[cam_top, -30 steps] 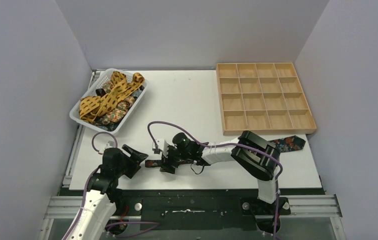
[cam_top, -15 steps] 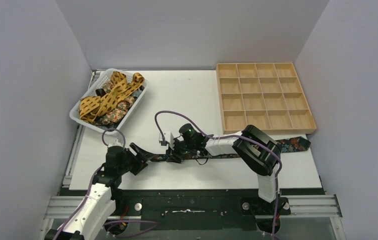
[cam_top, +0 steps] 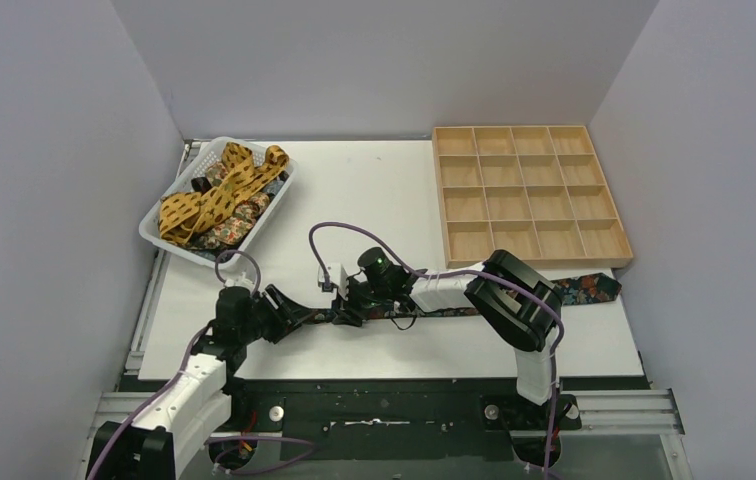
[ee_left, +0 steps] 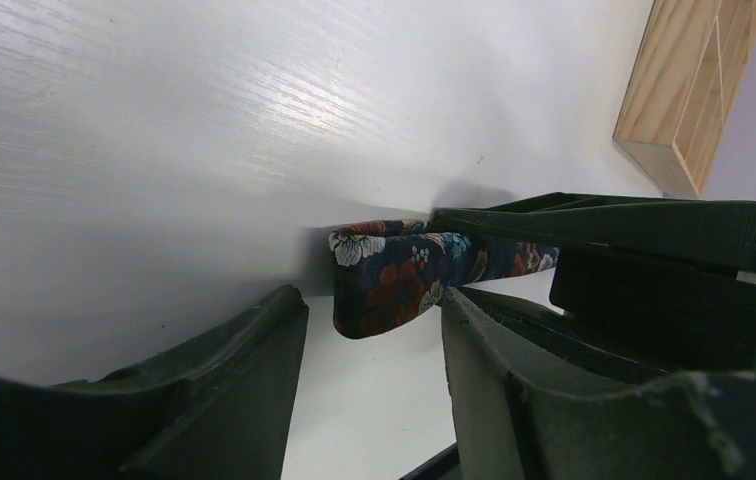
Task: Roll the ties
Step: Roll the tie at the center of the board.
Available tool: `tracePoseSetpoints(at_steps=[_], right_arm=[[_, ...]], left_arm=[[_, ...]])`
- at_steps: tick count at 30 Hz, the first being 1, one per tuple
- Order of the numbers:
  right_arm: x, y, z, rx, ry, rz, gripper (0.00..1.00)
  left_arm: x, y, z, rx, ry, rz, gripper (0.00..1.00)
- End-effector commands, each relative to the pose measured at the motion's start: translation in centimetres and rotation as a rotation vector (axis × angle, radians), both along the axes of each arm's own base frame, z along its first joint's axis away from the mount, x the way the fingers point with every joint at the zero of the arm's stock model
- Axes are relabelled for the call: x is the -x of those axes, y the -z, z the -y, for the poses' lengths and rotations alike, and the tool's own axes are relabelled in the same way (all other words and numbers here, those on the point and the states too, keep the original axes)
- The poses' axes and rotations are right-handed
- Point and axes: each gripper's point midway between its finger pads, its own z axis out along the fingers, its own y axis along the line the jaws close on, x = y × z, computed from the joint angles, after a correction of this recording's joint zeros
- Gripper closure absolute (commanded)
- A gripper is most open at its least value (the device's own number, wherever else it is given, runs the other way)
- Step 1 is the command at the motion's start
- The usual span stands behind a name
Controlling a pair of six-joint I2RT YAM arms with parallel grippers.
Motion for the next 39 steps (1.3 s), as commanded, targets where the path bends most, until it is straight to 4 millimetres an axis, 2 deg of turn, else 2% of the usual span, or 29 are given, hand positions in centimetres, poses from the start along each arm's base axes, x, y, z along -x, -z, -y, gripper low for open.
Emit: tracePoseSetpoints(at_steps=[1,7,10,16,20,22,26,29,33,36,37,38,39], right_arm=[[1.1,1.7,1.1,0.056,-0.017,-0.029,0.63],[1.3,1.5,1.0,0.053,-0.019,-0.027,0.63],[1.4,1.5,1.0,0.056,-0.017,-0.026,0.63],[1.3,1.6,1.1,0.063,-0.01,-0.026,0.63],[1.3,1.4,0.9,0.058,-0.003,-0.027,0.62],[1.3,1.0,0.5,0.049,0.007,-0.03,0.55],[1.0,-1.8,-0.8,-0.015,0.045,-0.016,0.39],[0.2,-5.4,-1.3,-0.102,0.138,-0.023,0.33],[-1.5,-9.8,-0.5,-0.203,0.335,-0.065,0.26],[-3.3,-11.7,1.2,-0.234,0.523,-0.178,0.2],[-3.6,-11.8,1.9,-0.226,0.598,-0.256,0.18],[-4.2,-12.0,2.6,-0.227,0.641,-0.292,0.14],[-4.7,-12.2,3.3,-0.241,0.7,-0.356,0.06]], left_arm=[[0.1,0.9,-0.6,-0.062,0.015,-0.003,0.51],[-0.3,1.2,-0.6,-0.067,0.019,0.013,0.55],[-0.8,0.8,-0.3,-0.056,0.033,0.036,0.56],[-0.2,1.8,-0.5,-0.085,0.06,-0.001,0.62],[-0.1,2.1,-0.6,-0.094,0.059,0.006,0.7],[-0.3,2.1,-0.7,-0.099,0.056,0.015,0.79],[-0.8,1.6,-0.9,-0.112,0.042,0.036,1.0],[-1.3,1.2,-1.7,-0.155,0.009,0.038,1.0],[-1.3,0.7,-3.0,-0.217,-0.038,0.026,1.0],[-1.4,0.0,-3.8,-0.247,-0.078,0.037,1.0],[-1.5,-0.2,-4.0,-0.254,-0.088,0.041,1.0],[-1.5,-0.4,-4.2,-0.263,-0.096,0.047,1.0],[-1.6,-0.6,-4.3,-0.27,-0.102,0.053,1.0]])
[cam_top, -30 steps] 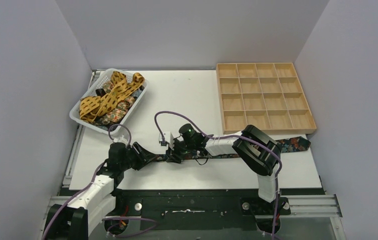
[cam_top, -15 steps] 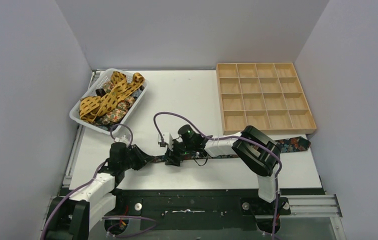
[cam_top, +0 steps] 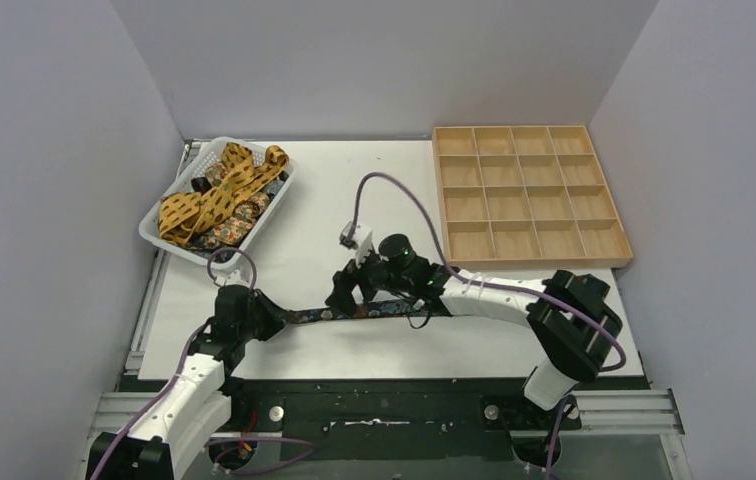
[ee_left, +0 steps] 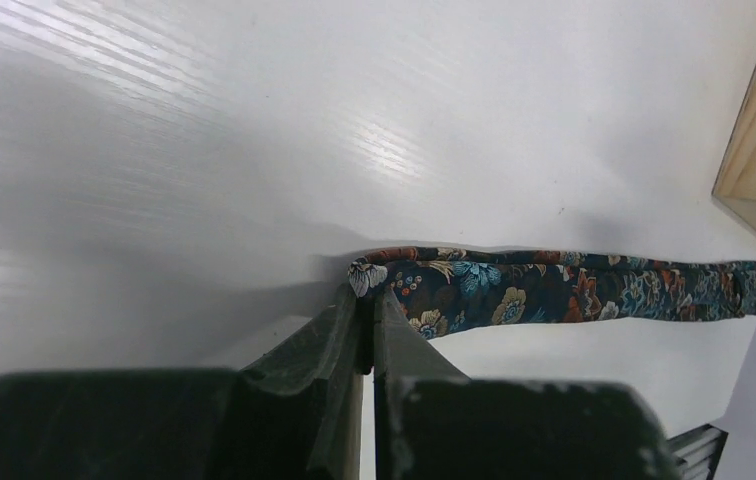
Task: Roll the ties
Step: Roll the tie at the center of the board.
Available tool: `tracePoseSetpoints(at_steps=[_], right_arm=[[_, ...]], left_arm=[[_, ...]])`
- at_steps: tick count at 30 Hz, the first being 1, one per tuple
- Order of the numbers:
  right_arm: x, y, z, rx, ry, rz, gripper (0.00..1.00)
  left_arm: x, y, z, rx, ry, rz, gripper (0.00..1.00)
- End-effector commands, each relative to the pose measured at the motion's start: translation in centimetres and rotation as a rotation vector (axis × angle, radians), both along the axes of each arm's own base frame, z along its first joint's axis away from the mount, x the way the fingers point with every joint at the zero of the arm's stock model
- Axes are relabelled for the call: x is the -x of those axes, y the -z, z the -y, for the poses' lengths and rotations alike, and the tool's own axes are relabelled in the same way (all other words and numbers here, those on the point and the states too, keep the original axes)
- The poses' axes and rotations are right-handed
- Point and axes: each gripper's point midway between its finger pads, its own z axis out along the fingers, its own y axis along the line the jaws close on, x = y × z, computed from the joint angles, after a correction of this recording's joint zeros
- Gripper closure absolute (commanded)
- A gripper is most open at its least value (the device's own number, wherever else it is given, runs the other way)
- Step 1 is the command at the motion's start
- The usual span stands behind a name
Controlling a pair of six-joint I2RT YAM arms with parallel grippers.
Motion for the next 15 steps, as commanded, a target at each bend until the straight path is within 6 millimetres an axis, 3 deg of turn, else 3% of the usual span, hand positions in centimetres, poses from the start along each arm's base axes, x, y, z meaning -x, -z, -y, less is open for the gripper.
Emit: tracePoseSetpoints(at_steps=[1,5,9,11,12,13,15], right_arm=[[-3.4,-3.2,2.6,-0.148,0.343,-0.282,0.0],[-4.2,-3.6,4.5,-0.218,0.446,-0.405,0.0],[-6.4,-6.4,7.3,-0.134,0.654,-0.203,0.0],[-7.6,-8.1,10.3,-0.094,0.848,-0.111,0.0],[-8.5,-8.7,12.7,-0.117,1.019,-0.117,0.0],[-8.6,-8.9,13.9,-0.16,1.104,-0.18,0.0],[-8.7,-9.5,13.2,-0.183,0.917,-0.161,0.0]], left_arm=[[-1.0,-1.7,-1.6,-0.085,-0.067,0.035,1.0],[-1.5,-3.0,-1.9,-0.116,-0.081,0.057,1.0],[-1.6,-3.6,-1.7,-0.123,-0.069,0.055,1.0],[-1.7,-3.8,-1.6,-0.124,-0.065,0.053,1.0],[-1.6,-3.8,-1.6,-0.124,-0.065,0.052,1.0],[-1.7,-3.8,-1.5,-0.123,-0.065,0.054,1.0],[-1.8,-4.0,-1.5,-0.114,-0.068,0.058,1.0]])
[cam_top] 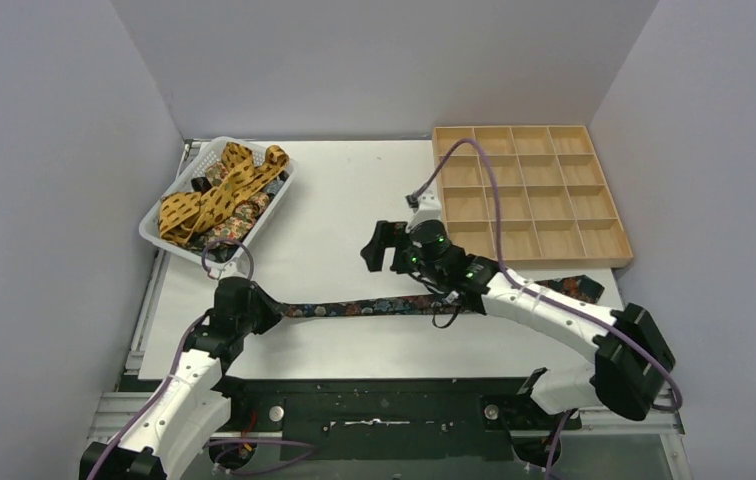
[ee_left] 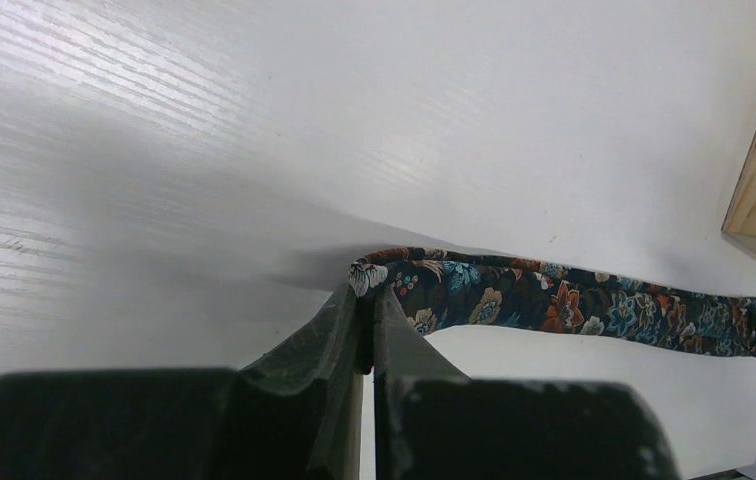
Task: Roll the ties
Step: Roll the tie at the center of the board.
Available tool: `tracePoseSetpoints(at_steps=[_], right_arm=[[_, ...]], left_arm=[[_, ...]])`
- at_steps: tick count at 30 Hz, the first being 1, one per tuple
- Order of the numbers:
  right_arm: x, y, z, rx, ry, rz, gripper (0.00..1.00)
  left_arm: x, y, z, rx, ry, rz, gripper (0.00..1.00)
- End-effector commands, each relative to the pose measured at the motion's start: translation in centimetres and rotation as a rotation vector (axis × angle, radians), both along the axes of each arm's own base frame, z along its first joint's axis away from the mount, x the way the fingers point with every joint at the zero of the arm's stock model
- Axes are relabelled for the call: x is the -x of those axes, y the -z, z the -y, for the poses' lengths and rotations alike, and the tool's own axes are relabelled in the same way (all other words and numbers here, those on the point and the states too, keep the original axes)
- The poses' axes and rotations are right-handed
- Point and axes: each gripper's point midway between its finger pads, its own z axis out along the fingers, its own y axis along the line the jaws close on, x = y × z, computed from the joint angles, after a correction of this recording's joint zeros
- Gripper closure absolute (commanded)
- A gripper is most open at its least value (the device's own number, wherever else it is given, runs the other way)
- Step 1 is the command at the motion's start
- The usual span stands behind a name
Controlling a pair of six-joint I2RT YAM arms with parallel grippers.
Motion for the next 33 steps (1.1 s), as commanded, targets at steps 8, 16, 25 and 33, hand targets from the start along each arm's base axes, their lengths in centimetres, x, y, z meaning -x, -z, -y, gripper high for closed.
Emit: tracePoseSetpoints(at_steps=[8,16,25,33], right_arm=[[0.1,-0.4,-0.4,-0.24,0.007,-0.103,0.15],[5.1,4.9,-9.7,-0.22,-0.29,-0.343,0.63],[5.4,6.7,-12.4,-0.214,-0.315,-0.398,0.79],[5.4,8.8,-11.8,-0.139,-0.272,-0.452,0.84]], left_arm=[[-1.1,-2.5,0.2,-0.003,0.004,0.042,1.0],[-1.6,-3.3,0.5,-0.021,0.025,0.034,1.0],[-1.6,-3.0,0.4,-0.048,0.037,0.016,1.0],[-1.4,-2.7,0.4,-0.044,0.033,0.011,1.0]])
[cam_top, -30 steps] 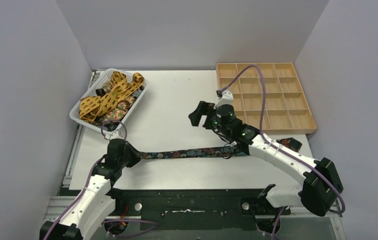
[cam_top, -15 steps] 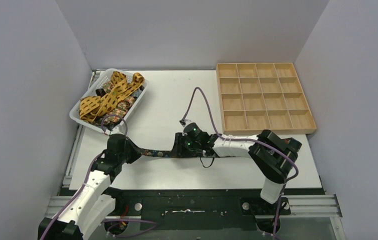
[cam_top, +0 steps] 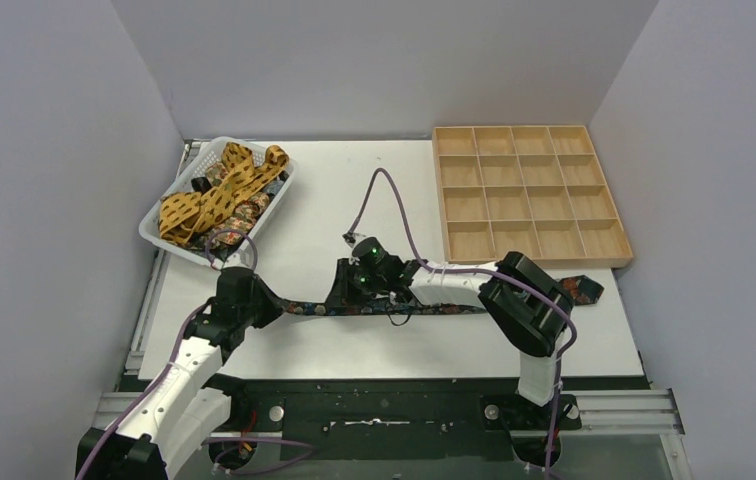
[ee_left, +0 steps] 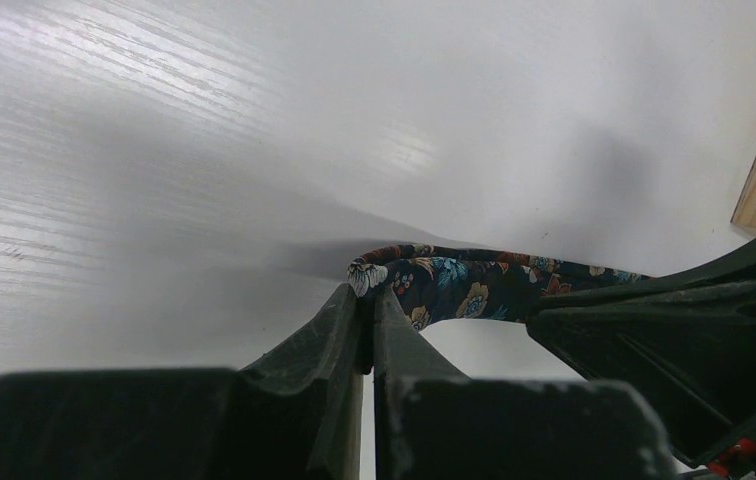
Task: Roll the ties
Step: Roll the tie at the center of the board.
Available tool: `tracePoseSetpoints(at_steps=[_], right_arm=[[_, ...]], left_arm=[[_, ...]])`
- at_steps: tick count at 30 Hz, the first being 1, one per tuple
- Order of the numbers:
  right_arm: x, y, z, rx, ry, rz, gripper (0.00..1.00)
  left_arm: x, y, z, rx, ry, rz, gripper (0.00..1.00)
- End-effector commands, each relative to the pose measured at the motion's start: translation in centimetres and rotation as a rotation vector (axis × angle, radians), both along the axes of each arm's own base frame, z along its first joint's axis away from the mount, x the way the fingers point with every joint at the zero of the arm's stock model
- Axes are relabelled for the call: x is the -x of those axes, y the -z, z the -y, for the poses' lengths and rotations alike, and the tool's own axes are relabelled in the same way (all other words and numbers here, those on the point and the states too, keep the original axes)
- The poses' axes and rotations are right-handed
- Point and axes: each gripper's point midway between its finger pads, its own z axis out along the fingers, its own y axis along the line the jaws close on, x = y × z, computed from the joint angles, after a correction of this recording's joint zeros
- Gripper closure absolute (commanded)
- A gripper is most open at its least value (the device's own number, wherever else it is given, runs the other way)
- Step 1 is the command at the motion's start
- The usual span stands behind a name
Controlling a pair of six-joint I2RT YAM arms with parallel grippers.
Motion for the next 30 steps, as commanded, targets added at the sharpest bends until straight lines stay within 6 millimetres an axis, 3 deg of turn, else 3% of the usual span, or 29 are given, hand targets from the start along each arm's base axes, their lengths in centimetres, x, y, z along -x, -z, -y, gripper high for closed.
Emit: tracePoseSetpoints(at_steps=[1,4,18,24,30], right_arm=[[-0.2,-0.9,-0.7,-0.005,0.005,0.005,0.84],[-0.1,-0.6,-0.5,0.006,0.004,0.006,0.85],[-0.1,3.9,0.8,0.155,0.027,-0.055,0.88],[0.2,5.3,1.3,0.193,0.031,-0.082,0.89],[0.1,5.3,1.3,0.19,0.033,-0.092,0.89]], left_arm=[[-0.9,-1.7,0.1,-0.007,0.006,0.051,1.0],[-0.8,-1.6,0.1,0.003,-0.002,0.052,1.0],[-0.8,-1.5,0.3,0.007,0.009,0.049,1.0],[-1.0,-2.8,2.0,0.05,0.11,0.094,1.0],[-1.6,-5.2,4.0,0.068,0.191,0.171,1.0]])
